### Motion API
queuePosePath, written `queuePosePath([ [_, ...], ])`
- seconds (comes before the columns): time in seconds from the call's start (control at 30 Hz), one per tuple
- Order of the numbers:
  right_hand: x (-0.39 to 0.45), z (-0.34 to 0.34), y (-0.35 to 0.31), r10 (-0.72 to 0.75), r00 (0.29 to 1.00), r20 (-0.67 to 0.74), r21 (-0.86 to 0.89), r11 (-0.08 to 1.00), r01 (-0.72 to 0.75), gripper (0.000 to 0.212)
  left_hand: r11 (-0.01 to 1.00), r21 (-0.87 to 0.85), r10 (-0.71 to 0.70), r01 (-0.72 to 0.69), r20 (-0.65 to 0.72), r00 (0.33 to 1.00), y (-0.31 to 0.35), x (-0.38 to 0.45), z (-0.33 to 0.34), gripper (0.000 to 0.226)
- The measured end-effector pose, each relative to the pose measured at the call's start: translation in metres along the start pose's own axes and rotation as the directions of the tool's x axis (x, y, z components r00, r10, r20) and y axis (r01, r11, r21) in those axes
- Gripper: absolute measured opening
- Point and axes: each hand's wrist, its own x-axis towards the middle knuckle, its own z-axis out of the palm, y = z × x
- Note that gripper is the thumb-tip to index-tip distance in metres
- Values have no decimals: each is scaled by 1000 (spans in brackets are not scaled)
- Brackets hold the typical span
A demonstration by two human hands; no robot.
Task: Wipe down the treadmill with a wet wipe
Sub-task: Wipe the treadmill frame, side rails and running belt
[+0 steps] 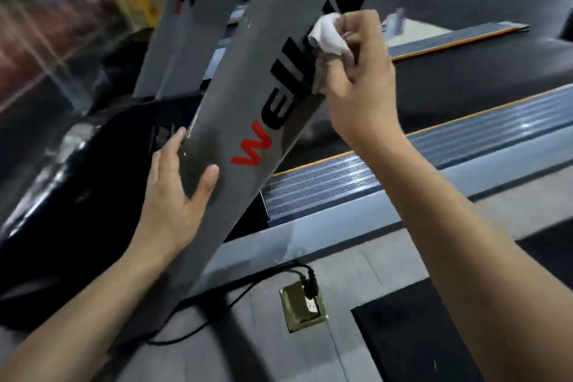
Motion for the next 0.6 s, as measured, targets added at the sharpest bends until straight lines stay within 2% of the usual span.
queuePosePath([
  [0.07,0,-19,15,-29,996,81,101,995,20,11,998,39,-46,48,-47,998,10,-4,7,73],
  [0.17,-3,-38,57,5,987,161,202,979,-38,9,987,99,-115,123,-79,990,24,-9,14,74],
  [0.33,-24,-26,148,88,931,353,117,984,-137,13,969,154,-173,193,-131,976,41,0,27,77],
  [0.47,-45,19,179,91,788,609,2,993,-116,22,947,176,-238,268,-174,956,50,2,32,65],
  [0.53,-56,42,184,26,703,711,-27,1000,-9,24,937,174,-266,302,-201,943,52,1,36,62],
  [0.6,-65,67,189,-52,659,751,-31,993,115,25,931,213,-242,296,-245,939,50,-1,42,72],
])
